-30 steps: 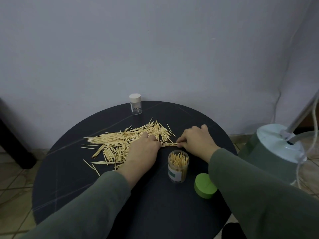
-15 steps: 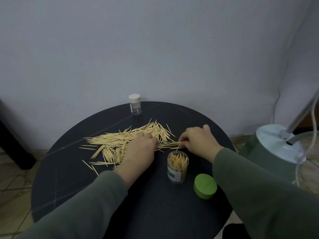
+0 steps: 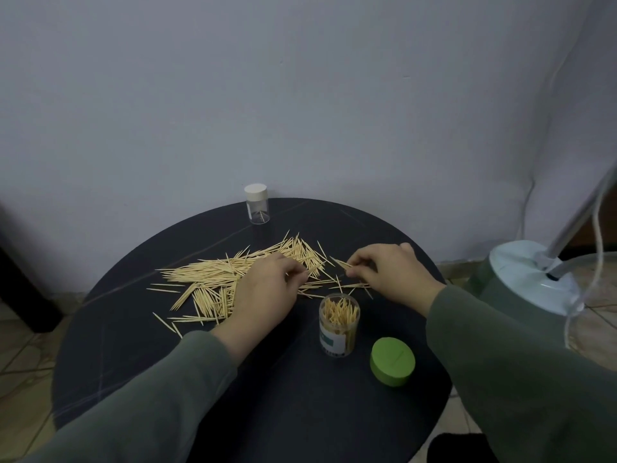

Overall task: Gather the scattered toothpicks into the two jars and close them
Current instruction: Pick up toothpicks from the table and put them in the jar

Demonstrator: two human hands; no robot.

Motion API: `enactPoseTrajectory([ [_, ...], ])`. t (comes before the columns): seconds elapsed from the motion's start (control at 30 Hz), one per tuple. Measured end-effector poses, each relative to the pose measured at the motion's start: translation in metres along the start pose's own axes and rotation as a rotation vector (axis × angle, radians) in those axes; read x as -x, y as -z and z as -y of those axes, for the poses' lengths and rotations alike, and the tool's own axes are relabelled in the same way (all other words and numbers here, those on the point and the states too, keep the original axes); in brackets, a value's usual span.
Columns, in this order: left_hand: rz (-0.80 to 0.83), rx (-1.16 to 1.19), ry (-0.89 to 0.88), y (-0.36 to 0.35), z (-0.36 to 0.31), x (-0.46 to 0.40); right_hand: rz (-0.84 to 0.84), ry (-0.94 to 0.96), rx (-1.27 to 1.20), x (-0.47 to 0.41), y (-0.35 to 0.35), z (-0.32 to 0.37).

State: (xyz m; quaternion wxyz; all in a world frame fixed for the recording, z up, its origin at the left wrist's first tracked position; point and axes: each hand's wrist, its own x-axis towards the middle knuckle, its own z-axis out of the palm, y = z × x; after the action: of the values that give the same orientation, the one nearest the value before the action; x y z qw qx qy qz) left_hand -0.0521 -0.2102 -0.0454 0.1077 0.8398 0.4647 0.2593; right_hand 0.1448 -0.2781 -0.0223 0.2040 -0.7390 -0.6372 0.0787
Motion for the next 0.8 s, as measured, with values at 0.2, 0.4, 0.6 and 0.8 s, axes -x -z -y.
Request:
enactPoseTrajectory([
  [0.2, -0.043, 0.428, 0.102, 0.014, -0.009, 0.0, -0.048, 0.025, -0.422, 0.002, 0.005, 0.01],
  [0.4, 0.003, 0.924, 0.23, 0.03, -0.025, 0.007, -0.071, 0.105, -0.678, 0.012, 0.017, 0.028],
  [0.6, 0.157, 1.065, 0.228, 0.037, -0.036, 0.017, -0.024, 0.131, -0.795, 0.019, 0.015, 0.032],
  [0.8, 0.313, 1.035, 0.183, 0.038, -0.032, 0.018, 0.012, 0.105, -0.817, 0.024, 0.015, 0.029],
])
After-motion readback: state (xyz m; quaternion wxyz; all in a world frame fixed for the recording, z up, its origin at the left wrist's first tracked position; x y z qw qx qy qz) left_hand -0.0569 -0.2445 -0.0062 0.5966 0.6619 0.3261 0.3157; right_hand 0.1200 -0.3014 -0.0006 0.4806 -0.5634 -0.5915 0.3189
